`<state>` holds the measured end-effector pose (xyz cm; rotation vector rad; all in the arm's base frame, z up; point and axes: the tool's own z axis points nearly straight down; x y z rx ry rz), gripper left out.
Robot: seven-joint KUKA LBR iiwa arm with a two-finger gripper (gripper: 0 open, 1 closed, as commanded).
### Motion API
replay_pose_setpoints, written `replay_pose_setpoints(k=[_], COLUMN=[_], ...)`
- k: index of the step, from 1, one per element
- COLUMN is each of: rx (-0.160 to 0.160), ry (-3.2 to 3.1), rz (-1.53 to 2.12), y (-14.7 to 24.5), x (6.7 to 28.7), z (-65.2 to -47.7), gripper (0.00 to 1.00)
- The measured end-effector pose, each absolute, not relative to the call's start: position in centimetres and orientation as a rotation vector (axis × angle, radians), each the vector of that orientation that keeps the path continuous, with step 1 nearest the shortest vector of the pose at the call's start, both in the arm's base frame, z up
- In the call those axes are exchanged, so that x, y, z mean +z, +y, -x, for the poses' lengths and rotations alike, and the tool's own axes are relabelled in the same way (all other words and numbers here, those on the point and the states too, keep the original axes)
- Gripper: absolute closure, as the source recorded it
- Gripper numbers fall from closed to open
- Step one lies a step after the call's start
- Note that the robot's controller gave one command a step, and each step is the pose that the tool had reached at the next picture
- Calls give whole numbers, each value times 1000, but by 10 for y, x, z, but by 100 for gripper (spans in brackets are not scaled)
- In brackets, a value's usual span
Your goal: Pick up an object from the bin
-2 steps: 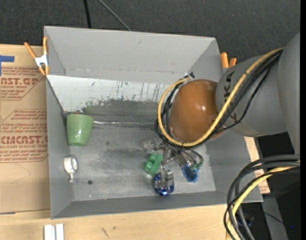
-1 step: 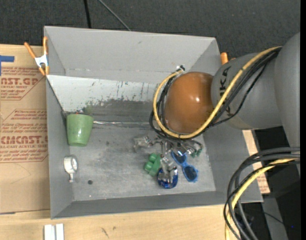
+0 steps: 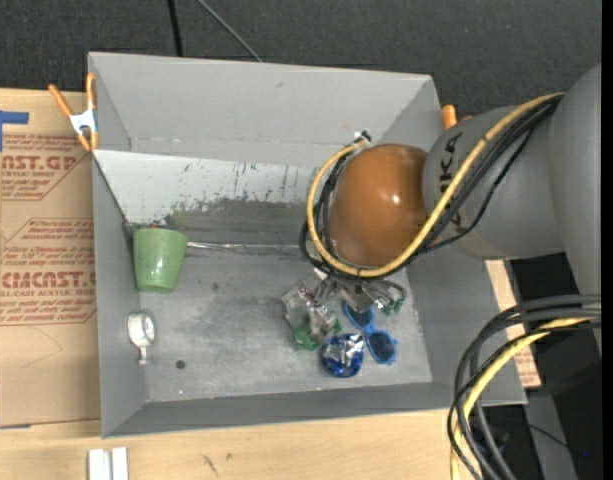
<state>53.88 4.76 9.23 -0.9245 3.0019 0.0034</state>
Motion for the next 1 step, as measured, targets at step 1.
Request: replay_pose_setpoints(k=[1], rx=[-2], ry=[2983], rz=[948], y=[54], x=[209], z=[-553], gripper=[100])
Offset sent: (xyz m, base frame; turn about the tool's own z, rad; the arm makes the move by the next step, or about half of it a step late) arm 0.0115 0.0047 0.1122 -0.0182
